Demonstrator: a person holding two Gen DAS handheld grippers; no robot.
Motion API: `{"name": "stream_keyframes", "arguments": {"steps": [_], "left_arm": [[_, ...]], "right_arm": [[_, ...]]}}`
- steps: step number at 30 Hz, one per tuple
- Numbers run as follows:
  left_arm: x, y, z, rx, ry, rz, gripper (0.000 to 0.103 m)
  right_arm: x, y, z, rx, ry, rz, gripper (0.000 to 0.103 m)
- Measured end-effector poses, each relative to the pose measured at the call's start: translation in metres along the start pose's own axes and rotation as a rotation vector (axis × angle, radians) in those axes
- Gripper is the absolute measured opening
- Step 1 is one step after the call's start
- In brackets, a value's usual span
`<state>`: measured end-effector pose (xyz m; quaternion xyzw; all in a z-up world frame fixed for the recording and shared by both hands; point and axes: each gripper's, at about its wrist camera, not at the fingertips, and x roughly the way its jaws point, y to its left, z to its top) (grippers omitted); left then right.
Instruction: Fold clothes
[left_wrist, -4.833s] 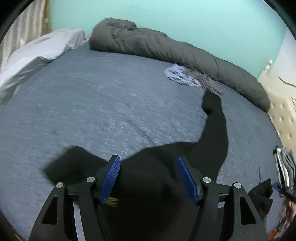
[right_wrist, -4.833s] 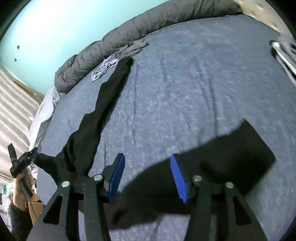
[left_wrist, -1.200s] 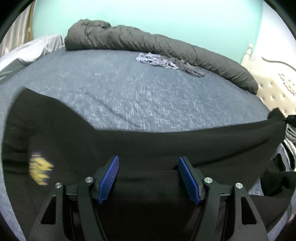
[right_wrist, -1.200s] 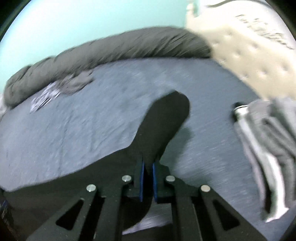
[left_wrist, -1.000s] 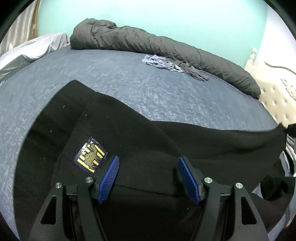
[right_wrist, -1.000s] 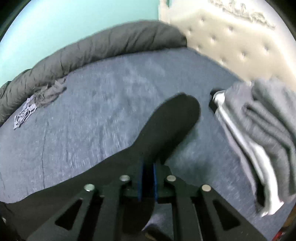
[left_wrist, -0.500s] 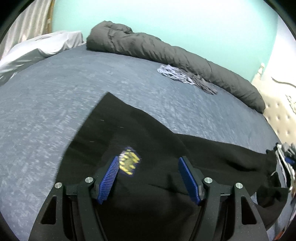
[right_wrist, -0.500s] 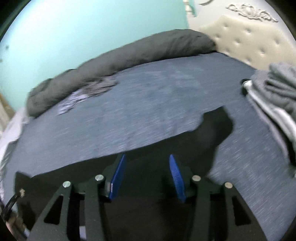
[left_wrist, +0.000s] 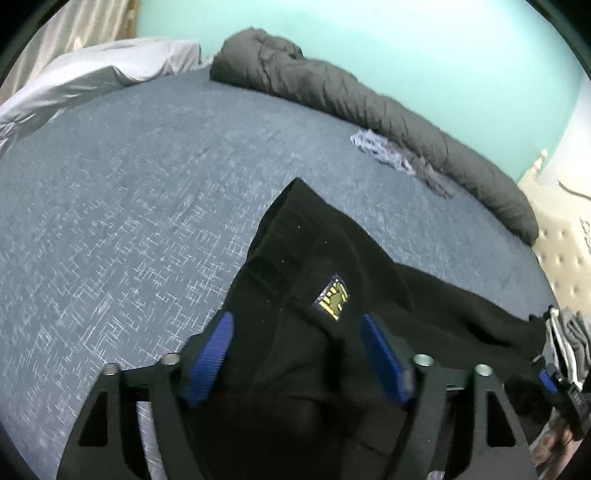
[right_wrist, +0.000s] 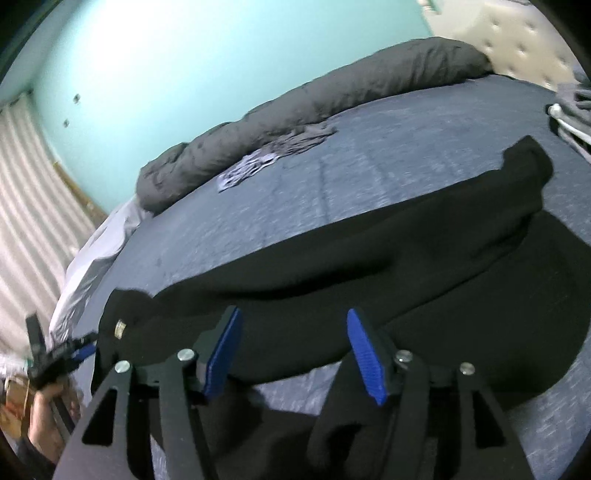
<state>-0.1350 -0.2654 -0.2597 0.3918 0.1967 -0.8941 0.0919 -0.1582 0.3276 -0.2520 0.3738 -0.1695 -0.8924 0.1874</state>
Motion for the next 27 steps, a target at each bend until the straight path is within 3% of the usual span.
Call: {"name": "stream_keyframes", "arguments": {"steps": [12,20,22,24,25,26,27], "left_arm": [[0.04,-0.009,0.08,0.037,0.134,0.022,0.082],[0.072,-0.013,0.098,0.03,0.204,0.005,0.082],[0.077,-0.014,0.097,0.028,0.216,-0.012,0.076],[0.078,-0.016,0.095,0.031,0.224,-0.026,0.057],[0.078,-0.017,0.095,0.037,0.226,-0.029,0.056],[0.077,-0.018,0.094,0.047,0.227,-0.03,0.047],[0.075,-0.02,0.094,0.059,0.227,-0.028,0.028]], "right_arm": [[0.005,-0.007,-0.008,0.018,-0.04,0.068,0.061],[0.011,-0.009,-0.009,0.0,-0.036,0.069,0.061],[0.012,-0.01,-0.009,0.0,-0.035,0.071,0.061],[0.012,-0.011,-0.01,0.004,-0.036,0.071,0.061],[0.011,-0.011,-0.01,0.006,-0.036,0.07,0.061],[0.011,-0.011,-0.01,0.007,-0.036,0.069,0.061],[0.011,-0.011,-0.01,0.008,-0.037,0.069,0.061]]}}
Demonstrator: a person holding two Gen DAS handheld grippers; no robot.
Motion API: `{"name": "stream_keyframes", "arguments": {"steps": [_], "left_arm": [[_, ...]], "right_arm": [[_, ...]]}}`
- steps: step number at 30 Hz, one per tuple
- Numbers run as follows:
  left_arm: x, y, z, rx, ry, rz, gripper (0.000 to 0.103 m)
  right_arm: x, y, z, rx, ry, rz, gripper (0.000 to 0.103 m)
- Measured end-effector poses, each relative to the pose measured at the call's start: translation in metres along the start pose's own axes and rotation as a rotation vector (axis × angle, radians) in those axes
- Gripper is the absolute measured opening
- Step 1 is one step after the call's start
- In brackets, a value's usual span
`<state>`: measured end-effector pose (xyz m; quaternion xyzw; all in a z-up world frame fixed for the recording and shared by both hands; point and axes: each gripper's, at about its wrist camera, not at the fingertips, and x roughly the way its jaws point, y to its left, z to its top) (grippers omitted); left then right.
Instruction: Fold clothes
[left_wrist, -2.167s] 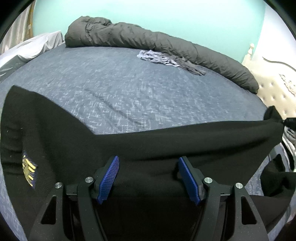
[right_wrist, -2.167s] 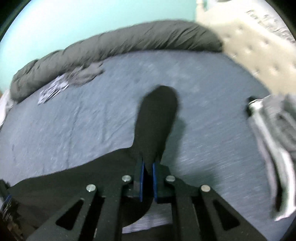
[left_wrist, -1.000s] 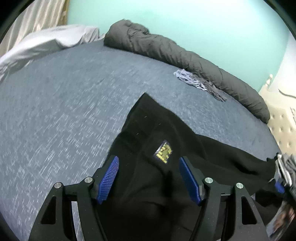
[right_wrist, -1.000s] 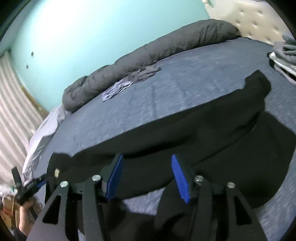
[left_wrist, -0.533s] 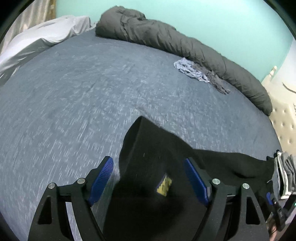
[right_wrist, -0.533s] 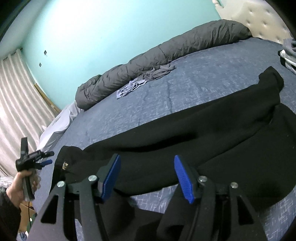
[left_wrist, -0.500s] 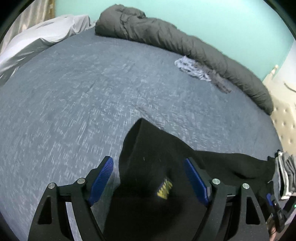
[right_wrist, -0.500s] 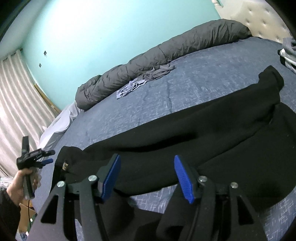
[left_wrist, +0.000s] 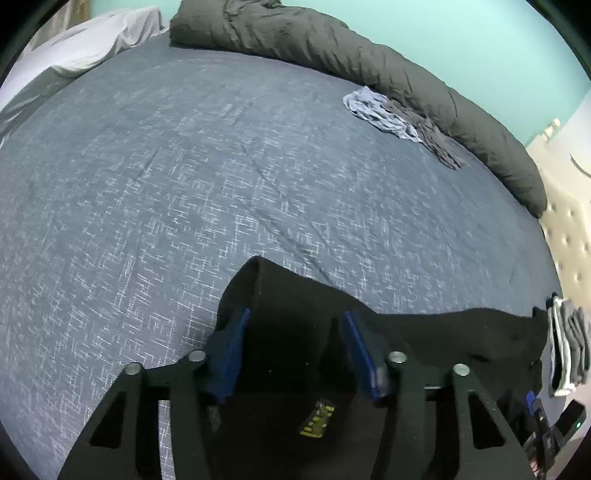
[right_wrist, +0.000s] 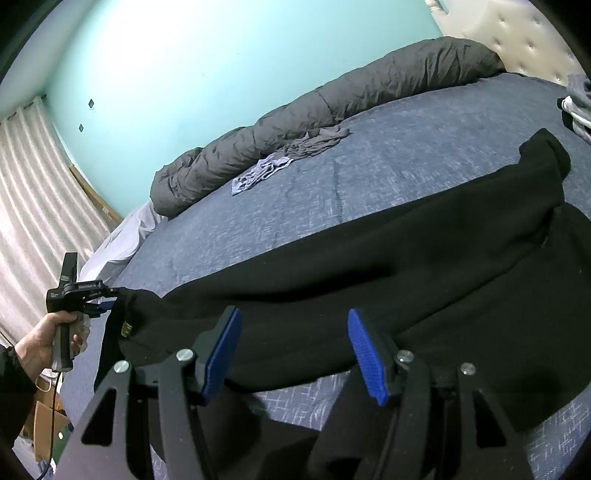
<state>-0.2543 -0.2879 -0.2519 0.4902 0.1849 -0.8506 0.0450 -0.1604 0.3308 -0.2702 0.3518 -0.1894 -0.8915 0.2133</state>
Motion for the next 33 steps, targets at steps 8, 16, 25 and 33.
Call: {"name": "stream_keyframes", "arguments": {"steps": [8,16,25,33], "left_arm": [[-0.052,-0.005,0.015,0.046,-0.112,0.044,0.005],[-0.127,-0.02,0.072,0.064,-0.3,0.094,0.0],[-0.062,-0.008,0.064,0.009,-0.102,0.069,0.0],[-0.027,0.015,-0.022,0.003,0.073,0.034,0.053]], "right_arm": [[-0.002,-0.001,-0.001,0.008,-0.008,0.0,0.061],[-0.008,-0.003,0.002,0.025,-0.036,0.008,0.061],[-0.005,-0.007,0.002,0.04,-0.036,0.001,0.061],[-0.006,-0.011,0.003,0.057,-0.035,0.008,0.061]]}}
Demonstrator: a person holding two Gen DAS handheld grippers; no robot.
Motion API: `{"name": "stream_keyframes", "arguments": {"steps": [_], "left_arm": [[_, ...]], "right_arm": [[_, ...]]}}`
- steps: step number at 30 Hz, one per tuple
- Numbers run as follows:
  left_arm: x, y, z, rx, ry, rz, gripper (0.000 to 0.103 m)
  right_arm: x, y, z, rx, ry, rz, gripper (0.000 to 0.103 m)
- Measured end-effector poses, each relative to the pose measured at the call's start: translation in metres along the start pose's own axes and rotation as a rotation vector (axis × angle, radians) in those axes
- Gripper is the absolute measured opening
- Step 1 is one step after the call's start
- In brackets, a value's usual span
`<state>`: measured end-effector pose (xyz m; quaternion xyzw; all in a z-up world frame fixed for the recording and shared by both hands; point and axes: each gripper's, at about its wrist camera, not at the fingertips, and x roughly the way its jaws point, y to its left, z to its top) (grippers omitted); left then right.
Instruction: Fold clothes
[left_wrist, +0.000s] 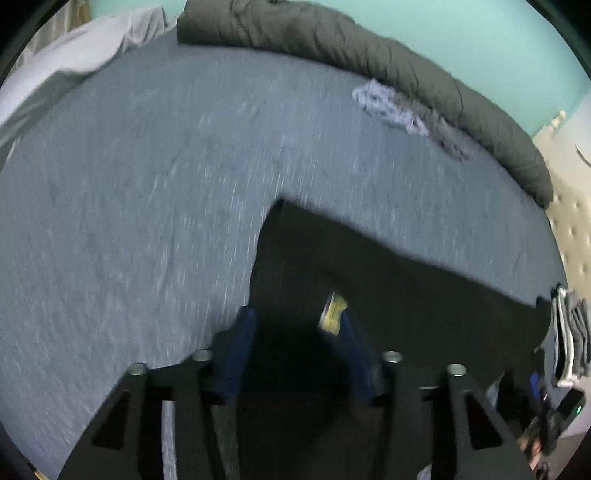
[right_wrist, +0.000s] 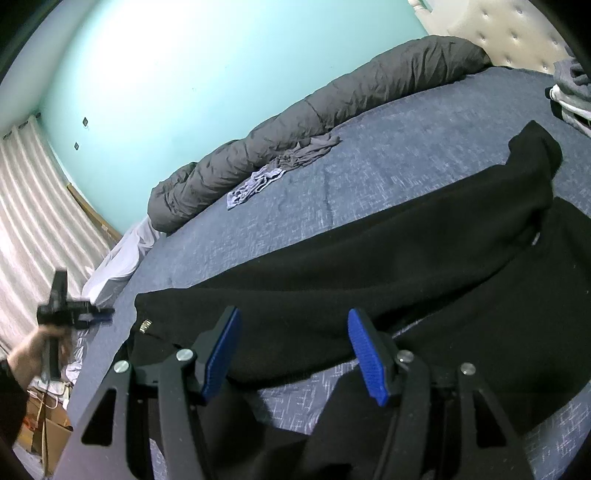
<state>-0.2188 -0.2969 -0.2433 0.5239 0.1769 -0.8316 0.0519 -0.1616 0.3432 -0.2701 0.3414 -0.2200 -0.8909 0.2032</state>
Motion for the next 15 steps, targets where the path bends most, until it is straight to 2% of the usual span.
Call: {"name": "stream_keyframes", "arguments": {"steps": [6,12,13,15], "left_arm": [[-0.003,0.024,-0.058,-0.014,0.045,-0.008,0.056],[-0.007,0.031,-0.089,-0.011,0.056,-0.039,0.055],[-0.005,0.03,-0.092,-0.004,0.063,-0.045,0.054],[-0.003,0.026,-0.098,0.01,0.079,-0.056,0.036]], "right_arm": [[-0.006,0.001,0.001,-0.008,-0.017,-0.007,0.061],[-0.008,-0.001,-0.003,-0.001,-0.025,-0.026,0.061],[-0.009,-0.001,-0.004,-0.001,-0.024,-0.028,0.061],[-0.01,-0.001,-0.006,-0.001,-0.022,-0.034,0.061]]}}
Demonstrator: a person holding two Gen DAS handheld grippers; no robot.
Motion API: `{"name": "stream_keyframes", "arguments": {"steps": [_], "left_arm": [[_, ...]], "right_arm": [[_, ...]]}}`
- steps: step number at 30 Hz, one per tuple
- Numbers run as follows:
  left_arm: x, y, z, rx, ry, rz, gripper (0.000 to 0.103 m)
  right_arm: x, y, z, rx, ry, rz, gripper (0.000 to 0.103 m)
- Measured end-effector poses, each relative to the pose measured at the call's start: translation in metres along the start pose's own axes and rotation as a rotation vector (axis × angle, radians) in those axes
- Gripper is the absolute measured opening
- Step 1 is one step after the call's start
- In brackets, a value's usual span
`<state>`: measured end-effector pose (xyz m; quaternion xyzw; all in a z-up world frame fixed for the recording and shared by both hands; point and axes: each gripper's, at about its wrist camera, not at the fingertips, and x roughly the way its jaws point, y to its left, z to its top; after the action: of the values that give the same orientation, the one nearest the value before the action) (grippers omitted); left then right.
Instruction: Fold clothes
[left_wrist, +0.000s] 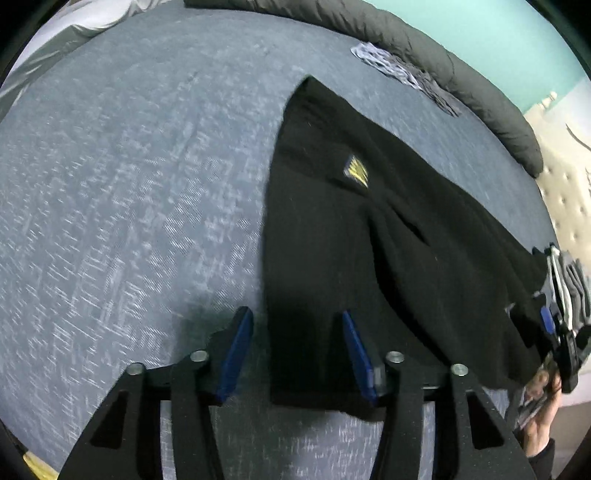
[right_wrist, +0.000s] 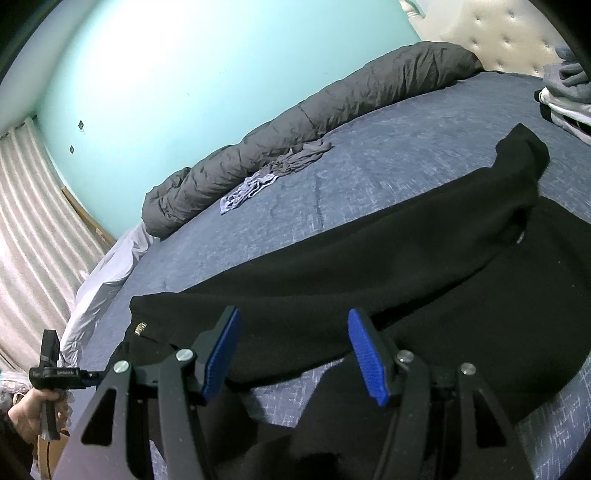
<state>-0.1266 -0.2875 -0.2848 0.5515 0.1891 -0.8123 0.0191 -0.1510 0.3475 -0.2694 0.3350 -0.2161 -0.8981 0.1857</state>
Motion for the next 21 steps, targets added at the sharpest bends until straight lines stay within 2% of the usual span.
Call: {"name": "stream_keyframes", "arguments": {"steps": [1,3,6,14,18,21], "left_arm": [[0.0,-0.001,-0.002,0.007,0.003,0.002,0.034],[-0.001,-0.004,-0.004,0.02,-0.004,0.001,0.012],[-0.013,-0.008,-0.009,0.041,-0.034,-0.014,0.004],[-0.076,-0.005,-0.016,0.09,-0.122,-0.046,0.003],[-0.094,0.017,-0.026,0.077,-0.135,-0.028,0.003],[-0.092,0.036,-0.032,0.047,-0.132,-0.011,0.003]], "right_arm": [[-0.001,0.0,-0.001,-0.002,0.0,-0.003,0.061],[-0.003,0.001,-0.002,-0.006,0.002,-0.009,0.061],[-0.007,0.0,-0.003,-0.009,0.006,-0.019,0.061],[-0.024,-0.015,0.001,0.059,-0.027,-0.061,0.061],[-0.034,-0.017,0.011,0.09,-0.021,-0.076,0.061],[-0.046,-0.024,0.022,0.107,0.01,-0.054,0.061]]}}
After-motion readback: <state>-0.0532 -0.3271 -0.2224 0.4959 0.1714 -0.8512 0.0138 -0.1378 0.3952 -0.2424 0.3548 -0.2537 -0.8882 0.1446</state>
